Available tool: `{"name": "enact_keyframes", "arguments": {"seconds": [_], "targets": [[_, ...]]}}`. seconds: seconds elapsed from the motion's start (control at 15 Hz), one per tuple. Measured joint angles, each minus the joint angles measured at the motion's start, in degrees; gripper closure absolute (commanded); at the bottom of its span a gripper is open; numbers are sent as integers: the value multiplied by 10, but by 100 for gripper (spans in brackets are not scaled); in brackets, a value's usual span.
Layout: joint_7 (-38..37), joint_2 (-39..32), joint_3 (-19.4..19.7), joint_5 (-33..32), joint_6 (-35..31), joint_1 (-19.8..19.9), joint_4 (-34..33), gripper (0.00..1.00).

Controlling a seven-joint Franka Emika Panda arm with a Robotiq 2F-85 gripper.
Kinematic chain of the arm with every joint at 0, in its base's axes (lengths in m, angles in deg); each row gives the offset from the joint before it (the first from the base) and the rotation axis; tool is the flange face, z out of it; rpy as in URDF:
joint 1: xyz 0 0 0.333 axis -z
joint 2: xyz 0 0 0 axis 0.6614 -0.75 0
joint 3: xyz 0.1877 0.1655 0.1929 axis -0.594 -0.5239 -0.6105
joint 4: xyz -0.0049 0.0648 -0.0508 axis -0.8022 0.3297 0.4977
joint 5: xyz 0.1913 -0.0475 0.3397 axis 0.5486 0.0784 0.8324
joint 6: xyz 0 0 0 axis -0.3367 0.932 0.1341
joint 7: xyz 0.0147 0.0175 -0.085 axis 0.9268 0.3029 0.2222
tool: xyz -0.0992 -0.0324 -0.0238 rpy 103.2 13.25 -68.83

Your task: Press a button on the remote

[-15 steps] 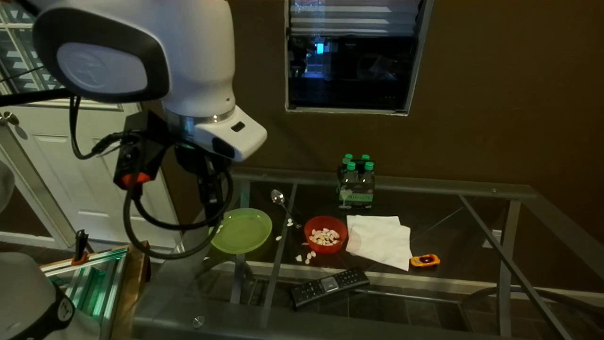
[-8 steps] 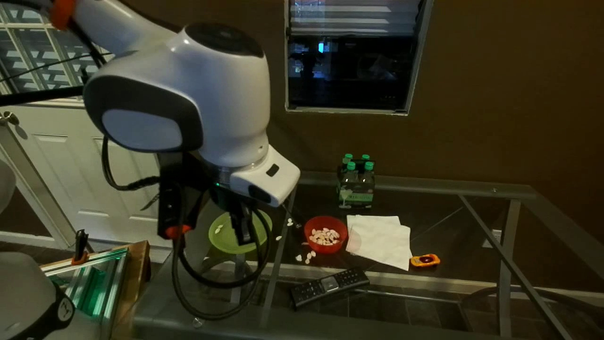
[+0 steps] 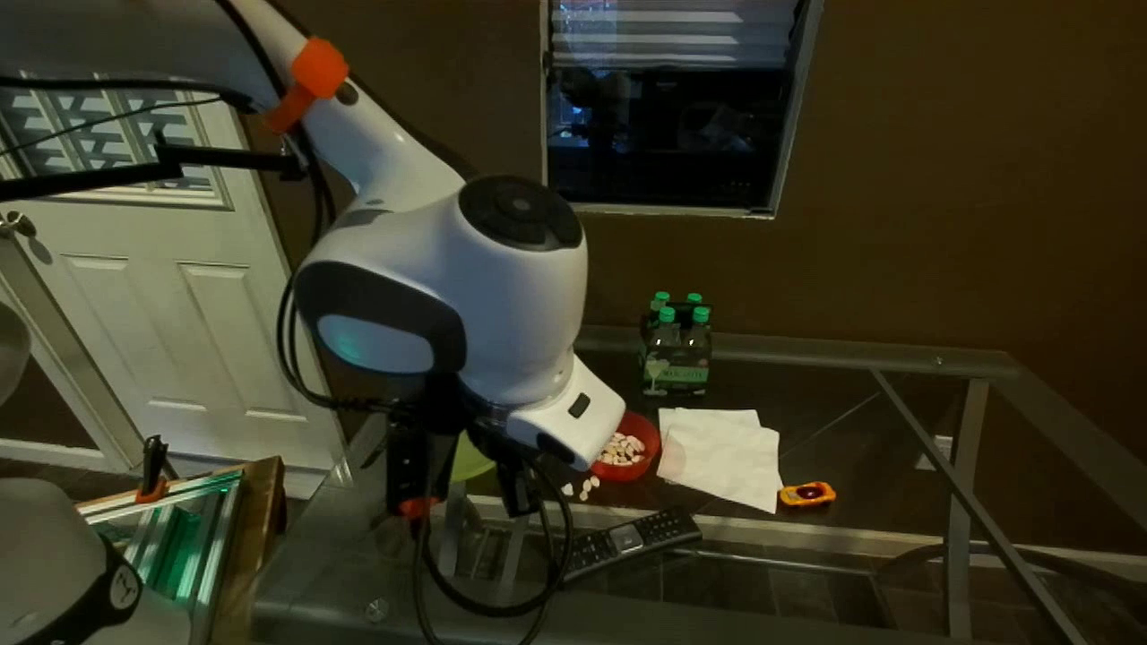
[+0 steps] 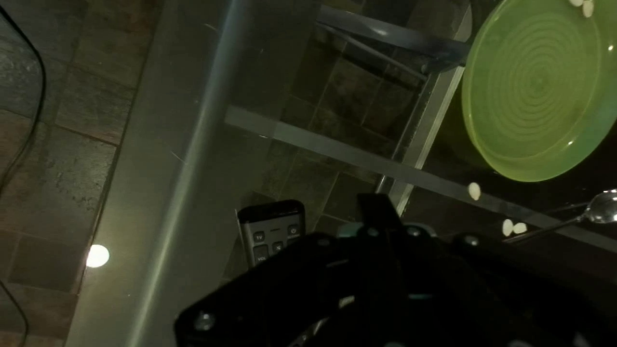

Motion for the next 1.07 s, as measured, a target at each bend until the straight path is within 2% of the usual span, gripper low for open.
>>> {"name": "enact_keyframes", "arguments": {"seconds": [0.33,0.6,1.07], "targets": [[-2,-72,-4,5,-8,14,-35,99],[-3,-77,-6,5,-8,16,-39,100],[-5,-95,-36,4,-25,34,-39,100]]}}
